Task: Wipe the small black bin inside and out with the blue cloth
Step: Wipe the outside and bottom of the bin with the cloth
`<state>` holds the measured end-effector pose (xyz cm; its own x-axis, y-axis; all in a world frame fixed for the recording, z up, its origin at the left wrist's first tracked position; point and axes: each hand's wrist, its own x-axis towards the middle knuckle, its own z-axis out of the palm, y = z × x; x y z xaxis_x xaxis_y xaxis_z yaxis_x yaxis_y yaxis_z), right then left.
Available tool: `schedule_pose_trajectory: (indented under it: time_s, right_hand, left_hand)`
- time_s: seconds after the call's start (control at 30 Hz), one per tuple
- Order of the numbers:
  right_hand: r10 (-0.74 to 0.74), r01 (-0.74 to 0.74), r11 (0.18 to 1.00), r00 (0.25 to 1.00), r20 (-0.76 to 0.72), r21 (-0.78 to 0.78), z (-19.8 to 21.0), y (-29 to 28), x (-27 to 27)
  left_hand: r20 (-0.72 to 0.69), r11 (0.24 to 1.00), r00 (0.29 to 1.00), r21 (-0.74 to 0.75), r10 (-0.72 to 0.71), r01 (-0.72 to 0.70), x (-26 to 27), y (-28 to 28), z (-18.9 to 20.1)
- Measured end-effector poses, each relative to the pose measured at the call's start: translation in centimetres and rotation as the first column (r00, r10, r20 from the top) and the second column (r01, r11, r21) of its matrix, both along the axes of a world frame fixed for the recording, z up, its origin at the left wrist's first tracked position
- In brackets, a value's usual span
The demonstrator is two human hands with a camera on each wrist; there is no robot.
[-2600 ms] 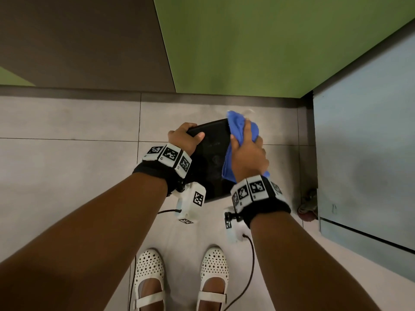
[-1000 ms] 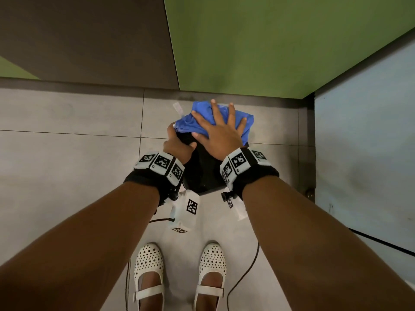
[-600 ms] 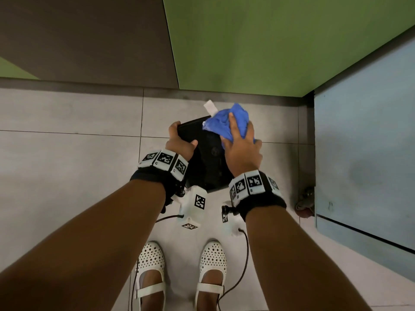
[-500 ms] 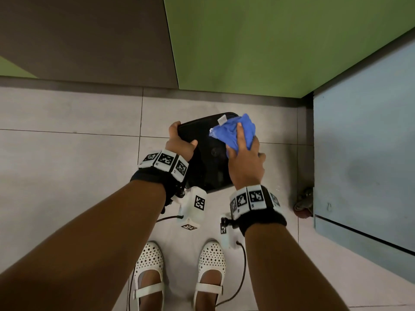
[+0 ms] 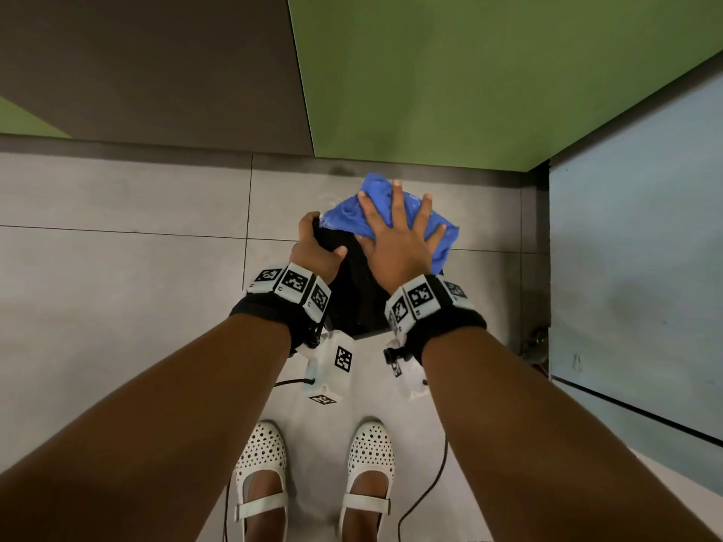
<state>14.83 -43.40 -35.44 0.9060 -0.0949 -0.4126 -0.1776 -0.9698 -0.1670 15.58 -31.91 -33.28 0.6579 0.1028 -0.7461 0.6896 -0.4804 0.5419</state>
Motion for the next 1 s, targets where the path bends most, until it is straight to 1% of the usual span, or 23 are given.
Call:
schedule_pose_trajectory:
  time_s: [0.03,0.07,0.13,0.27,0.33,0.37,0.4,0.47,0.5,0.53,0.57,0.6,0.67,0.7,0.73,0.77,0.8,0.83,0.87,0.9,0.93,1.0]
  right_hand:
    - [0.018,-0.018,1.0,1.0,-0.012,-0.002,0.0,-0.8,-0.1]
    - [-0.01,0.01,1.0,1.0,-0.02,0.013,0.2,-1.5,-0.5]
    - [-0.161,0.163,0.984,0.986,-0.032,0.071,0.6,-2.4,-1.9]
    - [-0.417,0.428,0.89,0.903,-0.104,0.155,1.3,-2.5,-5.7]
    - [-0.555,0.549,0.797,0.83,-0.052,0.251,0.9,-1.7,-7.4]
    - [-0.64,0.607,0.719,0.768,-0.019,0.337,0.7,-0.9,-8.1]
    - [-0.721,0.653,0.625,0.693,-0.004,0.427,0.5,0.1,-8.7]
    - [-0.831,0.721,0.44,0.553,-0.061,0.536,0.5,1.8,-9.1]
    - [-0.855,0.744,0.377,0.509,-0.102,0.552,0.7,2.3,-9.0]
    - [-0.859,0.755,0.344,0.493,-0.138,0.558,0.9,2.3,-8.7]
    - [-0.846,0.751,0.34,0.507,-0.164,0.566,1.1,1.9,-8.4]
    - [-0.815,0.727,0.376,0.554,-0.168,0.575,1.1,1.1,-8.0]
    - [-0.7,0.626,0.521,0.702,-0.129,0.581,1.3,-1.3,-7.0]
    - [-0.627,0.568,0.596,0.771,-0.113,0.568,1.3,-2.6,-6.2]
    - [-0.545,0.504,0.672,0.833,-0.099,0.543,1.3,-3.9,-5.3]
    - [-0.447,0.421,0.748,0.891,-0.08,0.513,1.2,-4.9,-4.3]
    - [-0.339,0.325,0.812,0.939,-0.062,0.485,1.0,-5.7,-3.3]
    - [-0.234,0.232,0.856,0.971,-0.053,0.462,0.7,-6.3,-2.2]
    - [-0.143,0.149,0.887,0.989,-0.047,0.438,0.4,-6.8,-1.3]
    - [-0.073,0.085,0.908,0.996,-0.047,0.411,0.1,-7.0,-0.5]
    - [-0.03,0.047,0.922,0.998,-0.05,0.385,-0.1,-7.2,0.1]
    - [0.0,0.019,0.936,0.998,-0.055,0.352,-0.1,-7.3,1.0]
  left_hand:
    - [-0.002,1.0,1.0,0.003,0.001,-0.001,-0.1,-0.1,0.2]
    - [-0.005,1.0,1.0,0.01,0.0,0.0,-0.2,-0.1,0.3]
    - [-0.015,1.0,1.0,0.021,-0.013,0.013,-0.2,0.0,0.3]
    - [-0.025,1.0,1.0,0.024,0.009,-0.009,-0.2,-0.1,0.2]
    - [-0.029,0.999,0.999,0.032,0.024,-0.024,-0.2,-0.1,0.2]
    - [-0.032,0.999,0.999,0.032,0.025,-0.024,-0.2,-0.1,0.2]
    - [-0.034,0.999,0.999,0.03,0.024,-0.023,-0.1,0.0,0.2]
    - [-0.038,0.999,0.998,0.011,0.04,-0.039,-0.1,0.1,0.2]
    - [-0.042,0.999,0.998,-0.006,0.053,-0.054,-0.2,0.0,0.3]
    - [-0.046,0.997,0.996,-0.025,0.072,-0.073,-0.2,0.0,0.3]
    - [-0.053,0.994,0.993,-0.041,0.102,-0.104,-0.4,0.0,0.3]
    - [-0.07,0.985,0.985,-0.052,0.159,-0.163,-0.6,0.1,0.2]
    - [-0.163,0.941,0.934,-0.064,0.318,-0.332,-1.6,0.3,-0.1]
    - [-0.229,0.92,0.902,-0.056,0.366,-0.388,-2.3,0.4,0.0]
    - [-0.294,0.919,0.881,-0.027,0.37,-0.394,-3.1,0.5,0.0]
    - [-0.346,0.941,0.882,0.01,0.319,-0.337,-3.9,0.5,0.1]
    - [-0.38,0.969,0.893,0.042,0.239,-0.242,-4.8,0.6,0.1]
    - [-0.383,0.986,0.909,0.079,0.167,-0.148,-5.5,0.6,-0.2]
    - [-0.357,0.99,0.927,0.124,0.115,-0.075,-5.9,0.6,-0.5]
    - [-0.305,0.987,0.948,0.152,0.09,-0.045,-5.9,0.5,-0.5]
    - [-0.232,0.987,0.967,0.146,0.106,-0.073,-5.5,0.5,-0.4]
    - [-0.084,0.983,0.98,0.057,0.179,-0.174,-3.9,0.3,-0.5]
